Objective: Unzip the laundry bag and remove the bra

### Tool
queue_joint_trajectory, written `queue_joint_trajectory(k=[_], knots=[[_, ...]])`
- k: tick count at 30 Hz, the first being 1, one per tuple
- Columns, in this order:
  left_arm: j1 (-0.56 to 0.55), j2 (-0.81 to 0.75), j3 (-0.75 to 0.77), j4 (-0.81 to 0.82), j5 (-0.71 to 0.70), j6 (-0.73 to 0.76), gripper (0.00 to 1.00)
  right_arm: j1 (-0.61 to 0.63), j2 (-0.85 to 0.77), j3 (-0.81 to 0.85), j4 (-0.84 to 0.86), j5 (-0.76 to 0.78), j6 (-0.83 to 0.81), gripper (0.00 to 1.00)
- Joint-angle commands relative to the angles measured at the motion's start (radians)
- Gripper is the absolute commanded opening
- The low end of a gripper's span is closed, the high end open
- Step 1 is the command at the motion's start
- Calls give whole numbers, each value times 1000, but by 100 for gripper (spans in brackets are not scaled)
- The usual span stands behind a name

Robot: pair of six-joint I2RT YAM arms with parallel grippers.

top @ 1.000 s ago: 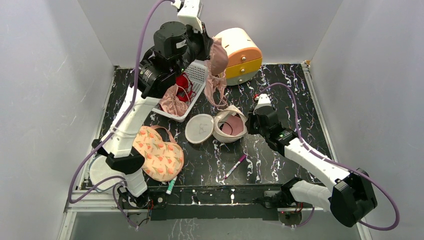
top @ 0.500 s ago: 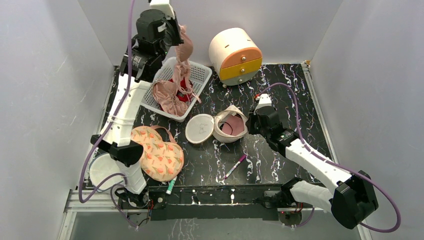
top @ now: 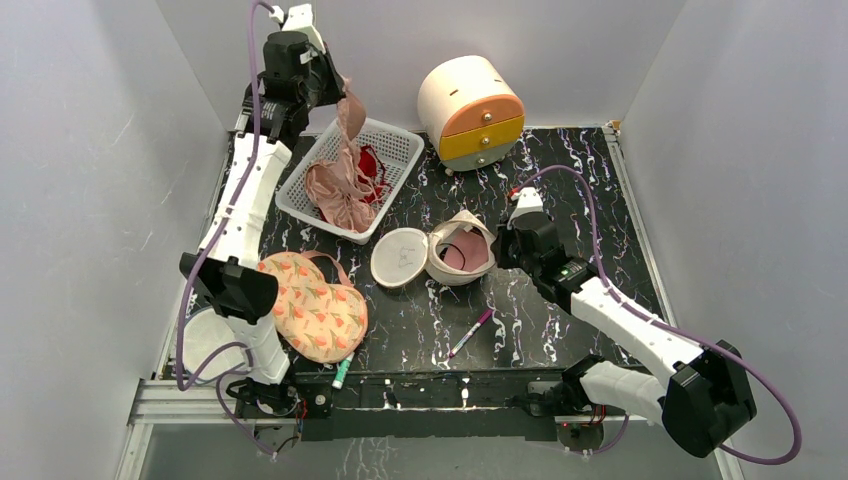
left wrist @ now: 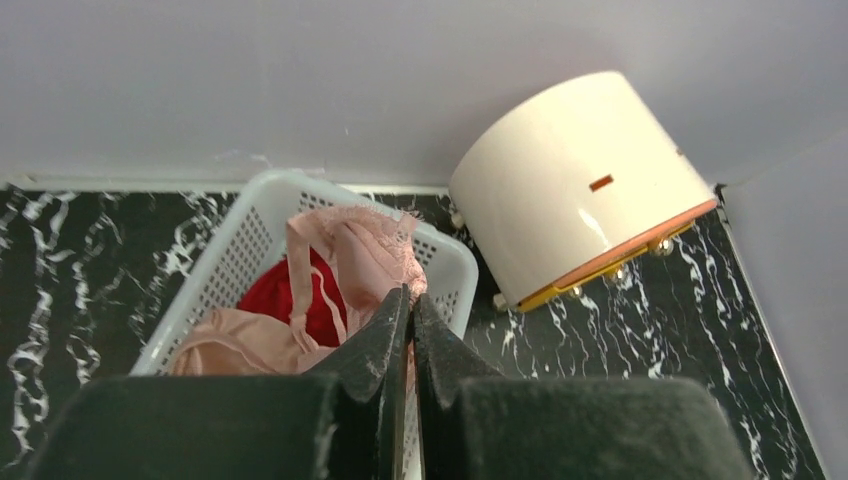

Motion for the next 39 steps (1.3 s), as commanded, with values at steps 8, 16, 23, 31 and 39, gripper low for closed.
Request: queue_joint_trajectory(k=[8,16,23,31,39], knots=[[75,-139,-350,235,383,-98,0,-2,31,92,5,-41,-3,0],[139,-97,-556,277,322,-4,0,-2,65,156,-39,-82,33,0],[202,16,-602,251,304,47,0,-2,107,183,-62,-104,63,0],[202,12,-592,208,263,53,26,-2,133,193,-63,-109,80,0],[202,-111,-703,292,160,48,83,-2,122,196,-70,-88,68,0]])
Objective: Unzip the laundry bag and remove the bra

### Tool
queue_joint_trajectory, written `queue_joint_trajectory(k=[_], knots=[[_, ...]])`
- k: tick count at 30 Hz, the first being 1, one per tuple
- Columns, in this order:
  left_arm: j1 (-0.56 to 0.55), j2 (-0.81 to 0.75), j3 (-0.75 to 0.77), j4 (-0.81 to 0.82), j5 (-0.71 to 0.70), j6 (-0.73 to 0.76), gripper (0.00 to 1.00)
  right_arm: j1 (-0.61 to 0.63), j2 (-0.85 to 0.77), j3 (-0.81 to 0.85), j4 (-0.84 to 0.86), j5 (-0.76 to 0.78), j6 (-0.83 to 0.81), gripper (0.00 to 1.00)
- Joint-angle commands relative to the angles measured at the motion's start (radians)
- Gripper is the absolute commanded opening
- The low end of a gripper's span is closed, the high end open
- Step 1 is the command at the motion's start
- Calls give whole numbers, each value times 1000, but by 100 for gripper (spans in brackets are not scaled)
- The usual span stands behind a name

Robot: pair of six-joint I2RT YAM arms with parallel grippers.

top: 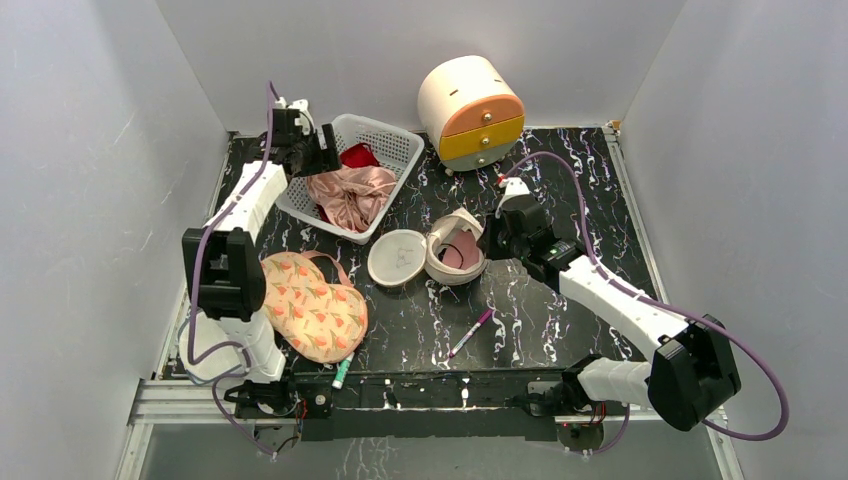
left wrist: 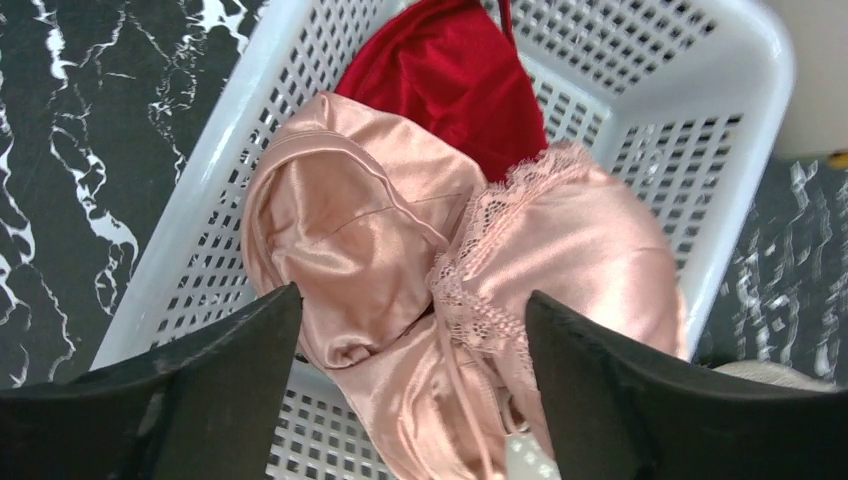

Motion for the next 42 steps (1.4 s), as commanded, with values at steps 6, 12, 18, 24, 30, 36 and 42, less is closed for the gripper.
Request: queue_joint_trajectory(k=[6,12,18,24,30,36,42], knots=[[-54,-221,-122,143,58,-55,98,-2,-44,31,-17,90,-32,0],[-194,-370,-315,177,179,-198,99,-3,-52,59,-149,199,-24,0],[-502,-464,-425,136,1,-183,92,-2,-106,-31,-129,172,-39,0],[-635,-414,-453,218,16,-263,63,-2,-114,-105,-44,176,-19,0],[-723,-249,-376,290,-2,-294,40,-2,-113,-204,96,114,16,0],[-764,-137,-352,360,20,-321,28,-3,-105,-173,55,160,28,0],[-779,-45,-361,451,51,-399,26,-3,-125,-174,56,166,33,0]])
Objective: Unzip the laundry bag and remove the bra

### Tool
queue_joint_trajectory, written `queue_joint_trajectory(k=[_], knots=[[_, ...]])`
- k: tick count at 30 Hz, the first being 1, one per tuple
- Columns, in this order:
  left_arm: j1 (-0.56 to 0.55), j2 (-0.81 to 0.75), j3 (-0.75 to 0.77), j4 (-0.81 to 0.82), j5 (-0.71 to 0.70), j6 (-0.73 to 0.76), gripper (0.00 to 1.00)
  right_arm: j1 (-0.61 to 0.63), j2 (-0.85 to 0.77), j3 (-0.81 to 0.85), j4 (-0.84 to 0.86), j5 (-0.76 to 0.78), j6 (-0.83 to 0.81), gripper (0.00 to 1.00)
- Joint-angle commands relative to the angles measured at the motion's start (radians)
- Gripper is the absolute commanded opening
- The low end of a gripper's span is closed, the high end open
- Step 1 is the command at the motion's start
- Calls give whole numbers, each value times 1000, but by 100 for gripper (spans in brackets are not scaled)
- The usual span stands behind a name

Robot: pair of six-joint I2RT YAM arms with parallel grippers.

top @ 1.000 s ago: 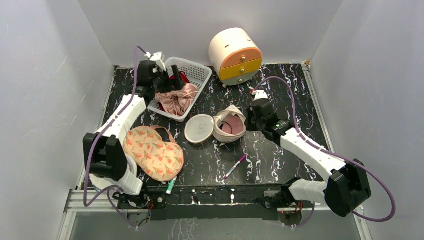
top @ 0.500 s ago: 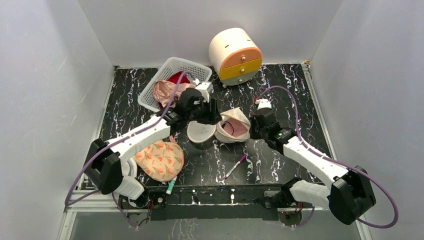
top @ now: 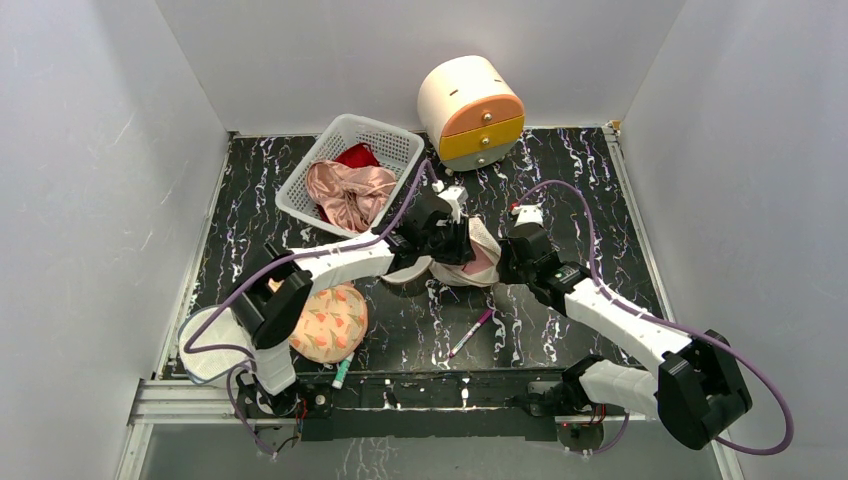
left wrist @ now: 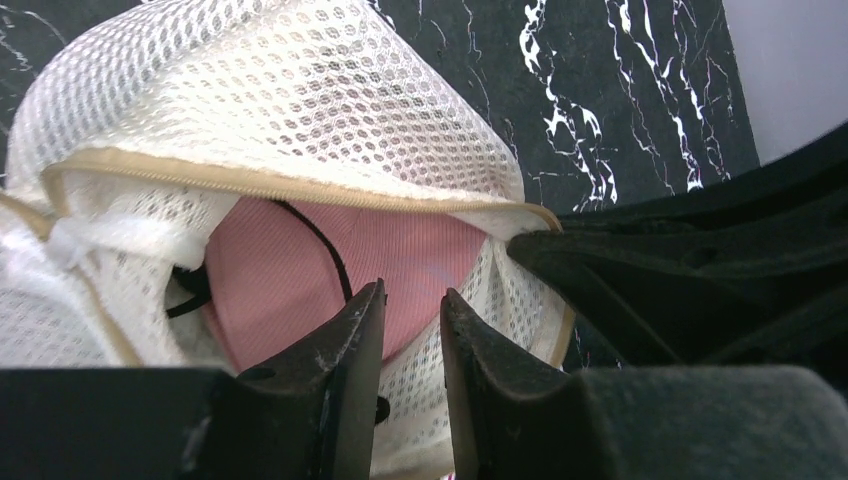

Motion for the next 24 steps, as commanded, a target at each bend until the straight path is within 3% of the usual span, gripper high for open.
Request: queue_joint_trajectory(k=[1,9,24], knots=[[-12,40,23,102,24,-65,25,-3,-29,36,52,25,14,0],[-17,104,41,154,71,-58,33,-3,-30,61,27,24,33,0],[-32,198,103,143,58,-49,67,-3,-29,69,17,2,41,0]])
